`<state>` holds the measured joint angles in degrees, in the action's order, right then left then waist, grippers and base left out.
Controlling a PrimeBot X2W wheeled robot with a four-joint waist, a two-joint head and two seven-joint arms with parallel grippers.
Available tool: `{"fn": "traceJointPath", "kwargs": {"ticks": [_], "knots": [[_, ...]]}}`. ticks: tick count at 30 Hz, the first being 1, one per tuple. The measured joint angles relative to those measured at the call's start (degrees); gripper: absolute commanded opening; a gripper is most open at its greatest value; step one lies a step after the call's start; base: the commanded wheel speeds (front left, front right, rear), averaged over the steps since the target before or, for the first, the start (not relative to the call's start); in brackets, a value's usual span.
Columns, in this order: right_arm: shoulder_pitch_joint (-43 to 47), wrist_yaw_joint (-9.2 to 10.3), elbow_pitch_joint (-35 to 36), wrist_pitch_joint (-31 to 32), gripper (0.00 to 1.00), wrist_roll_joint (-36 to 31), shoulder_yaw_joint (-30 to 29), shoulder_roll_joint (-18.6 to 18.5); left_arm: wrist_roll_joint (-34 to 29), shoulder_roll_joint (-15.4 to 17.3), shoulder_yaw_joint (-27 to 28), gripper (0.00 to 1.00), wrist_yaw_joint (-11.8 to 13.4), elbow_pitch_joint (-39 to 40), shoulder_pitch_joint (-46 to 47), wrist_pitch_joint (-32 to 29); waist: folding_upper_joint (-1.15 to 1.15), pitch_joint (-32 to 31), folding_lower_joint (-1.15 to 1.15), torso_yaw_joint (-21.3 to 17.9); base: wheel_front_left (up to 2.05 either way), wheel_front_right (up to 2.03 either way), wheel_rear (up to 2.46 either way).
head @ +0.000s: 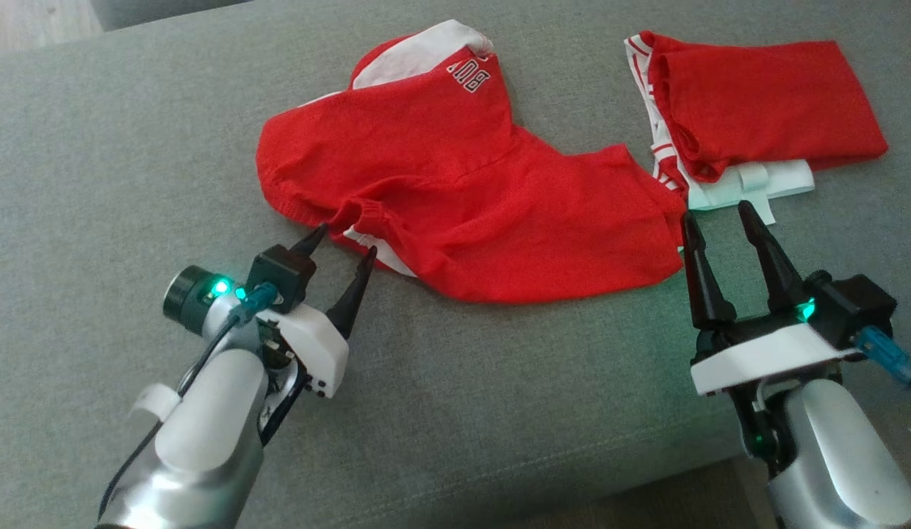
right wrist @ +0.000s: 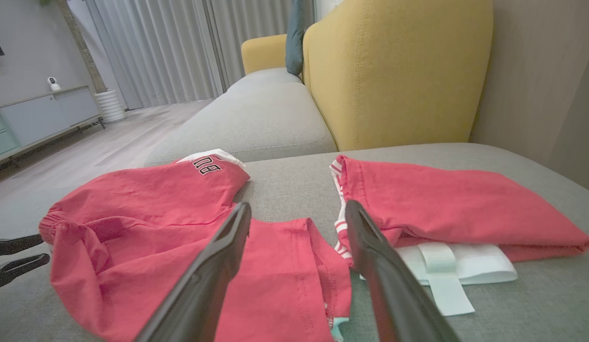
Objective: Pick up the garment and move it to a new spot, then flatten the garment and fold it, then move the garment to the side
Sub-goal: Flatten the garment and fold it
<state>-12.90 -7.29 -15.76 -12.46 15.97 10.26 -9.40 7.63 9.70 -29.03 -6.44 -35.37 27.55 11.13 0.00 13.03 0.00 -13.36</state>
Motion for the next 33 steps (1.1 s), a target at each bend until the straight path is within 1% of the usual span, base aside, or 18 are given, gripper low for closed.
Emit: {"fn": "traceJointPath", "kwargs": {"ticks": [5, 11, 22, 23, 24, 25, 33], "knots": [[0.9, 0.00, 0.7, 0.7, 1.00, 0.0, -1.0, 1.4, 0.0, 0.2, -0.5, 1.00, -0.1, -2.2, 1.4, 0.6, 0.00, 0.7, 0.00, -0.6, 0.00, 0.00, 0.00], [0.8, 0.00, 1.2, 1.0, 1.00, -1.0, -2.1, 1.5, 0.0, 0.1, -2.2, 1.00, -0.5, -5.7, 3.4, 1.5, 0.00, 1.4, 0.00, -0.9, 0.00, 0.00, 0.00], [0.9, 0.00, 0.9, 1.9, 1.00, -2.1, -3.4, 2.0, 0.6, -0.2, -2.9, 1.00, -0.6, -7.5, 5.1, 2.7, 0.00, 1.2, 0.00, -0.5, 0.00, 0.00, 0.00], [0.9, 0.00, 0.8, 1.9, 1.00, -2.4, -3.5, 2.0, 0.6, -0.3, -3.1, 0.47, -0.6, -7.6, 5.1, 2.7, 0.00, 1.1, 0.00, -0.4, 0.00, 0.00, 0.00], [0.9, 0.00, 0.8, 2.0, 1.00, -2.4, -3.5, 2.1, 0.6, -0.4, -3.3, 0.22, -0.6, -7.7, 5.1, 2.7, 0.00, 1.1, 0.00, -0.3, 0.00, 0.00, 0.00], [0.9, 0.00, 0.7, 2.2, 1.00, -2.4, -3.6, 2.1, 0.7, -0.5, -3.5, 0.00, -0.6, -7.8, 5.1, 2.7, 0.00, 1.1, 0.00, -0.3, 0.00, 0.00, 0.00], [0.9, 0.00, -0.7, 4.0, 1.00, -4.4, -5.3, 2.1, 1.8, -0.7, -4.1, 0.00, -0.7, -7.4, 5.6, 3.1, 0.00, 1.0, 0.00, 0.1, 0.00, 0.00, 0.00]]}}
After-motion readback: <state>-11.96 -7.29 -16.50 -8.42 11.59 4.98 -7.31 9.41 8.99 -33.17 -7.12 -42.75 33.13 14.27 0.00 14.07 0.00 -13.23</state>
